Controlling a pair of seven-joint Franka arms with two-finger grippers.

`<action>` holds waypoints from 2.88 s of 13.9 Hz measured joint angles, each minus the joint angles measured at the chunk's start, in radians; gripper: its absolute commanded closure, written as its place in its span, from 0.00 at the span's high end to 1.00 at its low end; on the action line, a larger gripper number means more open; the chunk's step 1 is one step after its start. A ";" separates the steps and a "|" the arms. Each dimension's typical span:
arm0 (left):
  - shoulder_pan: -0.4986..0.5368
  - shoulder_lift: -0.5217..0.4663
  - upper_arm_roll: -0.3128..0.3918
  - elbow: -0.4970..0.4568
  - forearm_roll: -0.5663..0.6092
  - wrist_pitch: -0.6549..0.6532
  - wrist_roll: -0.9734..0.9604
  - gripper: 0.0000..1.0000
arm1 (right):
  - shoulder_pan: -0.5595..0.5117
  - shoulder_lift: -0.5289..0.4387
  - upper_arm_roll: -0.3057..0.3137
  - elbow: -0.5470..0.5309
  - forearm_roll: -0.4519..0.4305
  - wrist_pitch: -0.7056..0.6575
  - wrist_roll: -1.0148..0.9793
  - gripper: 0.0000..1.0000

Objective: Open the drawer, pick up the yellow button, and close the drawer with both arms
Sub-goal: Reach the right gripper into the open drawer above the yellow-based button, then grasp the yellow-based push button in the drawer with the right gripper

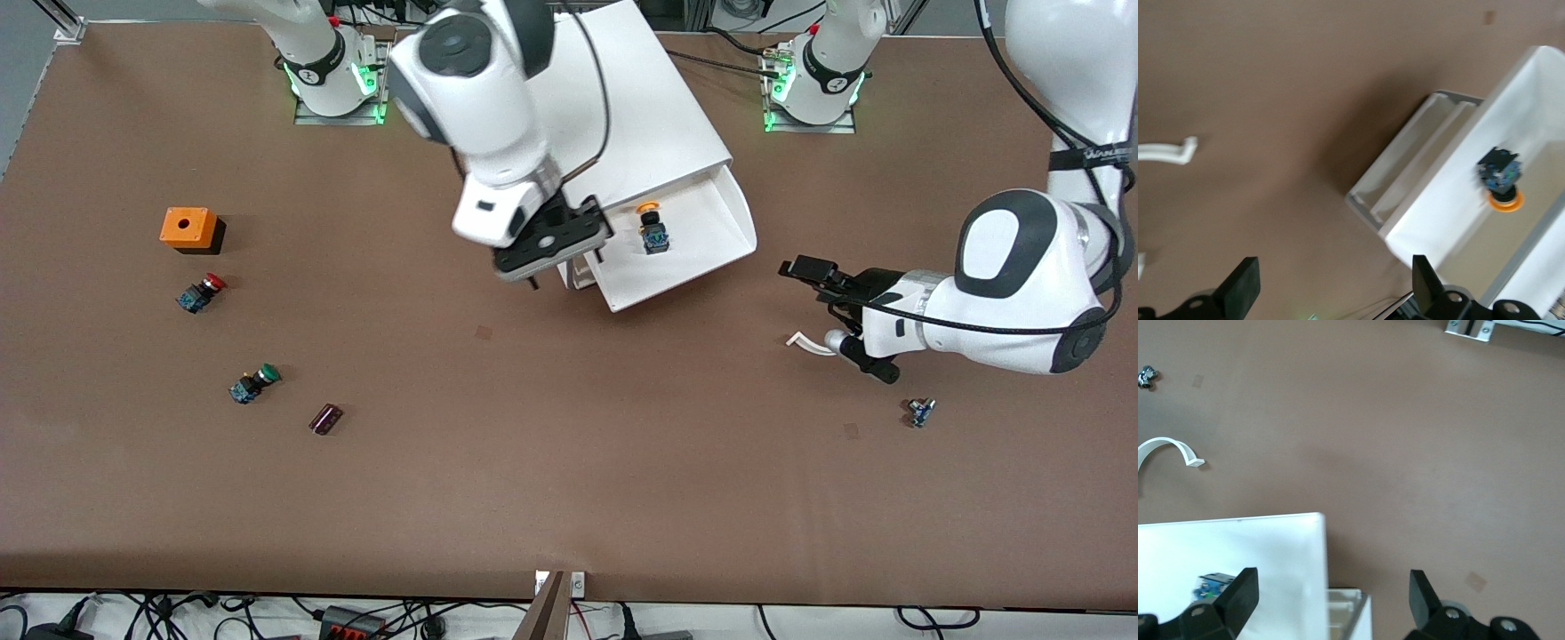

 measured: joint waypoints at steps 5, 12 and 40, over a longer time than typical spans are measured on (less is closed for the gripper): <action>-0.004 -0.011 -0.004 0.084 0.242 -0.023 -0.108 1.00 | 0.107 0.130 -0.002 0.149 -0.066 0.004 0.134 1.00; 0.017 -0.010 0.011 0.144 0.281 -0.034 -0.143 1.00 | 0.151 0.213 -0.001 0.200 -0.091 0.003 0.180 1.00; -0.004 -0.007 0.010 0.195 0.285 -0.038 -0.285 1.00 | 0.163 0.251 -0.015 0.302 0.014 -0.078 0.187 0.00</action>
